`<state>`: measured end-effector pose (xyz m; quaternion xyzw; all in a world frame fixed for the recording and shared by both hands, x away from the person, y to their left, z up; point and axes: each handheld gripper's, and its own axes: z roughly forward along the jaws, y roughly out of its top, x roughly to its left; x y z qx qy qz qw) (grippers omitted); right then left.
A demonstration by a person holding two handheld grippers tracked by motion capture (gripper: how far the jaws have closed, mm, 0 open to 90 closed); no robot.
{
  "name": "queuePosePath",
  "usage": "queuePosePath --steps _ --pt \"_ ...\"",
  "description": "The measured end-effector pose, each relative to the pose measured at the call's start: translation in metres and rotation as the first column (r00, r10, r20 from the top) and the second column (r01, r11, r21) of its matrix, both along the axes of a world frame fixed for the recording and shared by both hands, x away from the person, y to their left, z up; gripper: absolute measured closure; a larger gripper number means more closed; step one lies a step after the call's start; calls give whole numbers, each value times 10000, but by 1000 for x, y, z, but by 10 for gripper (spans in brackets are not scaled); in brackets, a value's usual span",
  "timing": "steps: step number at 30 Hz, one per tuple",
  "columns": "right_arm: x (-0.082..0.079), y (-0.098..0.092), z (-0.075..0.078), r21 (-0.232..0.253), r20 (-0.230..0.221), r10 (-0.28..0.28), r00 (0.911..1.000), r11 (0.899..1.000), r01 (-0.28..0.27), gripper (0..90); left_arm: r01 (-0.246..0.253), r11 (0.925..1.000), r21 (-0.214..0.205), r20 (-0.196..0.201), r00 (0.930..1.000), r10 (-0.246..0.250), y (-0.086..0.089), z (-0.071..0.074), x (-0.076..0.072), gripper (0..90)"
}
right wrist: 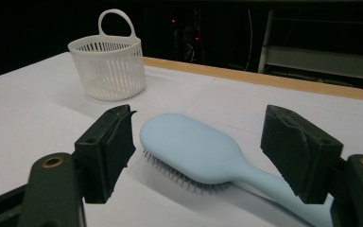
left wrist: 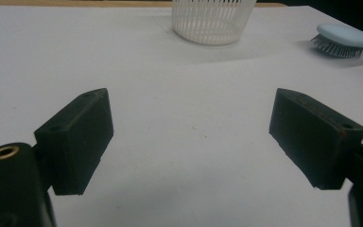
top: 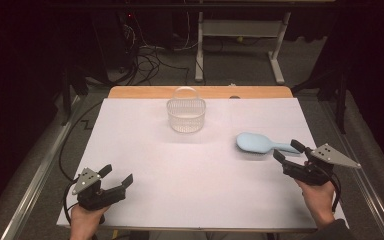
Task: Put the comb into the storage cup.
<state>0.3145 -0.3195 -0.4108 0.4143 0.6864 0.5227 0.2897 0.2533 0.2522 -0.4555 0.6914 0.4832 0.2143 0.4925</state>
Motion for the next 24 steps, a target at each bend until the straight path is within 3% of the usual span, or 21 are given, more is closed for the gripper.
queuePosePath --steps 24 --pt "45 -1 6 -311 -977 -315 9947 9991 285 272 -77 10000 39 58 10000 77 0 0 0 138"
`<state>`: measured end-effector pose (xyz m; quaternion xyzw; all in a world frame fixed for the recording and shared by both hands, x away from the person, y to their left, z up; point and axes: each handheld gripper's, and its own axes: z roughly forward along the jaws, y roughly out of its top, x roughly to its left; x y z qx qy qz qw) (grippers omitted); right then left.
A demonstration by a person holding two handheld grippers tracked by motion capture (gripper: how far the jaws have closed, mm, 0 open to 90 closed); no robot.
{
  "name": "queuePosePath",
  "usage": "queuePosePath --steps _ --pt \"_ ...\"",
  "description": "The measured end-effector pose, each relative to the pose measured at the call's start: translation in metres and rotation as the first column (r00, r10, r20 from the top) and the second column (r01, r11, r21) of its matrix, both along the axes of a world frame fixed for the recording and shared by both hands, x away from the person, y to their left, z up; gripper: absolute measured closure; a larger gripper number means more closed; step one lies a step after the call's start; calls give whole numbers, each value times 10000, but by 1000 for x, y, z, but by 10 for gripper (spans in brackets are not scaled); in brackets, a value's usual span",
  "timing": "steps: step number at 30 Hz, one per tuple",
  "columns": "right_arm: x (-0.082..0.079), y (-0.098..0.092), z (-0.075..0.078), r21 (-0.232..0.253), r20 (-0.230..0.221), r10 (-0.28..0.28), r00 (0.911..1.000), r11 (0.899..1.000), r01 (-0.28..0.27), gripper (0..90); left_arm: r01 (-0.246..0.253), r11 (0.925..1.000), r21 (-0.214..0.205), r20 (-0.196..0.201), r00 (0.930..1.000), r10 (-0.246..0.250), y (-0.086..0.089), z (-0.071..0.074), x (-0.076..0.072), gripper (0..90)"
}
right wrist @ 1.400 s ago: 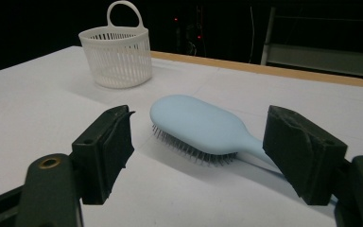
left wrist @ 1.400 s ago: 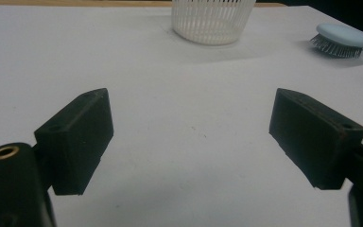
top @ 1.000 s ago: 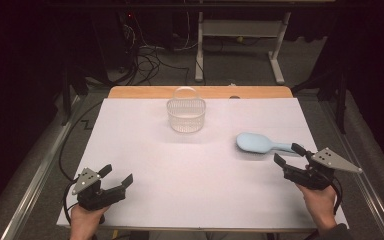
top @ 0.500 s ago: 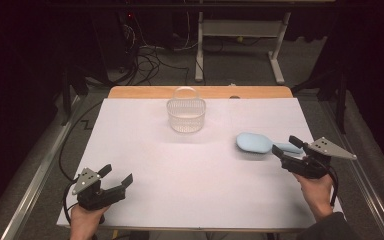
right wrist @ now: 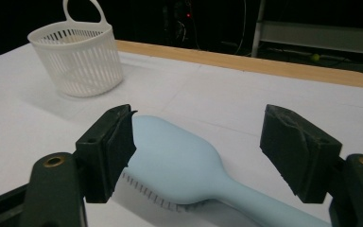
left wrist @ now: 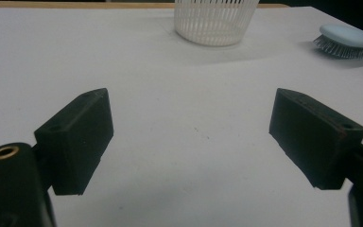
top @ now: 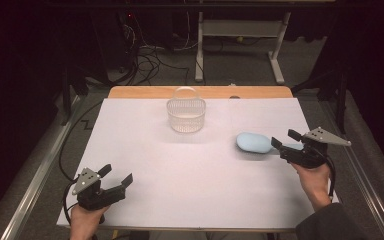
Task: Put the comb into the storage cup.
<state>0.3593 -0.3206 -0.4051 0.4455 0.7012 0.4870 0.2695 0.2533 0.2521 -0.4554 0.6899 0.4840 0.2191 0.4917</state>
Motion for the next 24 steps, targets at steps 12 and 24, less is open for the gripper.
queuePosePath --steps 12,24 --pt "30 -4 11 -453 -1391 -99 9902 9990 36 292 -16 10000 25 -4 10000 17 0 0 0 138" --pt "67 0 26 -2063 -3676 -177 9298 9765 -630 453 23 10000 42 6 10000 -23 0 0 0 137"
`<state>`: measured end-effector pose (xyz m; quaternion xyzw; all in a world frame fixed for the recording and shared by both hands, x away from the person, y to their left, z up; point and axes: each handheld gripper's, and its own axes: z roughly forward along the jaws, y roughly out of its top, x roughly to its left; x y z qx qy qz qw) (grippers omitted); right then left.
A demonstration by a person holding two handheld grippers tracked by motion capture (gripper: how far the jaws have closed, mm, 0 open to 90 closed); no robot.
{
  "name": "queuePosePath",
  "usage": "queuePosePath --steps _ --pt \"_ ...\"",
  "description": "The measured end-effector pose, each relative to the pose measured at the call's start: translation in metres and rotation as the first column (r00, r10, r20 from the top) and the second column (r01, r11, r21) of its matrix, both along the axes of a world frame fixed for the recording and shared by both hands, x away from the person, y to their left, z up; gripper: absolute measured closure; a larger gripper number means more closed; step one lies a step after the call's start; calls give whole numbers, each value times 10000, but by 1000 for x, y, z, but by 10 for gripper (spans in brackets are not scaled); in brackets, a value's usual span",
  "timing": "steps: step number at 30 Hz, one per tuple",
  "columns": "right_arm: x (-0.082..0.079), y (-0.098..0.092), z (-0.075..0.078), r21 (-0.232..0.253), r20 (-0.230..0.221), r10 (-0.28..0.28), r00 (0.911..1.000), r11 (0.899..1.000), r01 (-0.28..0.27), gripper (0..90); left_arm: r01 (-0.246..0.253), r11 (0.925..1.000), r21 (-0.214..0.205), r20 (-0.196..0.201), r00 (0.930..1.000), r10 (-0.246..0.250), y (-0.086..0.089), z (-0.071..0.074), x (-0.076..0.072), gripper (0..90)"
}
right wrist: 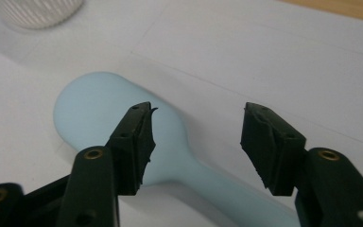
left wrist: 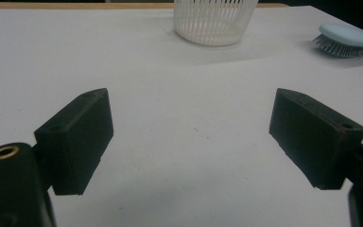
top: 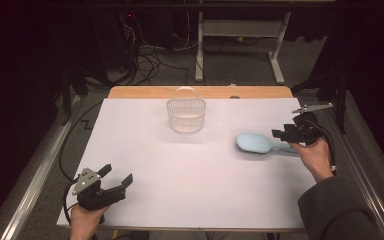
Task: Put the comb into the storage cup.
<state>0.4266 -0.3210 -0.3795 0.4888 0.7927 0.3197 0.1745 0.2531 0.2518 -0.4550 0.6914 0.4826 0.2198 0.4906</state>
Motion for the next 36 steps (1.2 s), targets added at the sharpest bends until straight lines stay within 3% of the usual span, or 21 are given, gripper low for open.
queuePosePath --steps 10,13,20,24,30,33,36 --pt "25 2 -3 -1218 -1170 -212 9929 9925 69 565 10 10000 -38 -11 10000 -10 0 0 1 138" --pt "32 1 -5 -1735 -1630 -642 9845 9842 354 652 -39 10000 -41 -9 10000 39 1 0 0 138" --pt "41 -5 -15 -2335 -2411 -936 9660 9717 359 808 -23 10000 40 6 10000 23 0 0 1 138" --pt "42 -6 -20 -2495 -2716 -964 9576 9680 267 876 -22 10000 28 3 10000 22 0 0 1 138" --pt "43 -6 -22 -2543 -2768 -1005 9556 9667 279 890 15 10000 33 -8 10000 -15 0 0 1 138" --pt "44 -7 -24 -2565 -2962 -1138 9483 9659 358 892 10 10000 27 -7 10000 -10 0 0 1 138" --pt "43 -9 -23 -2558 -2997 -1208 9464 9658 422 892 20 10000 13 -15 10000 -20 0 0 1 138"
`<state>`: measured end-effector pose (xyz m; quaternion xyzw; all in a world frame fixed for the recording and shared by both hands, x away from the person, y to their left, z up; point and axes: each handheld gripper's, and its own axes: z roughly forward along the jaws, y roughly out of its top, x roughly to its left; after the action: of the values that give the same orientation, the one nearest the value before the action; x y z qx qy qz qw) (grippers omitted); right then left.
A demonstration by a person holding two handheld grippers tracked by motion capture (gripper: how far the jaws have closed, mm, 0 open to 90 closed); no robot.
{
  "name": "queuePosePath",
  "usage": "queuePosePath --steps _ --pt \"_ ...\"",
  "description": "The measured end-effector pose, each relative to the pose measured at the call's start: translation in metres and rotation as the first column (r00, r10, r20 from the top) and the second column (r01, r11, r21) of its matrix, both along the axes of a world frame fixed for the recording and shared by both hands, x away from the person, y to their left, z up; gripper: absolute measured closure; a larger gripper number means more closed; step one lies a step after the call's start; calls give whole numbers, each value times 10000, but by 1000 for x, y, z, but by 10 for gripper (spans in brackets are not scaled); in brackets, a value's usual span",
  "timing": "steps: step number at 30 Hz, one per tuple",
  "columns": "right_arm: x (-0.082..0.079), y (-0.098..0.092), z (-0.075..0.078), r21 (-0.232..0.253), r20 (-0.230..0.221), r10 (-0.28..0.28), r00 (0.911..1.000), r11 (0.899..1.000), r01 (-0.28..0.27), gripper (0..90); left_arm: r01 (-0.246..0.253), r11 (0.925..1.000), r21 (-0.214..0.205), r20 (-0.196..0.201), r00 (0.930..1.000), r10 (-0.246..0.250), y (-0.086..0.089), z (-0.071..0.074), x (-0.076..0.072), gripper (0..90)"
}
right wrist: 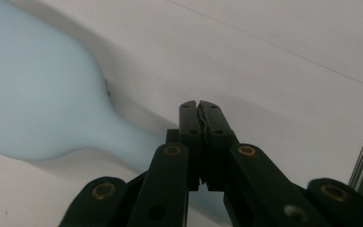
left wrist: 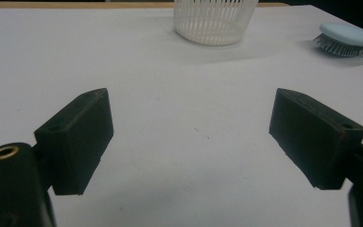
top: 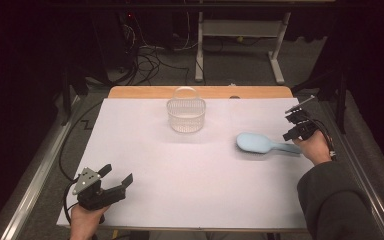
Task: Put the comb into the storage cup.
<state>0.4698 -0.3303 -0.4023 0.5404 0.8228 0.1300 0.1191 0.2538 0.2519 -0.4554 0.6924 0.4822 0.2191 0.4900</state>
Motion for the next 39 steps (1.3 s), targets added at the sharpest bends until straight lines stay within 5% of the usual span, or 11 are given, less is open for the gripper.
queuePosePath --steps 39 --pt "-17 -7 -18 -106 -586 176 9981 9998 -183 900 119 9999 -31 -23 9999 -119 -2 0 0 138"
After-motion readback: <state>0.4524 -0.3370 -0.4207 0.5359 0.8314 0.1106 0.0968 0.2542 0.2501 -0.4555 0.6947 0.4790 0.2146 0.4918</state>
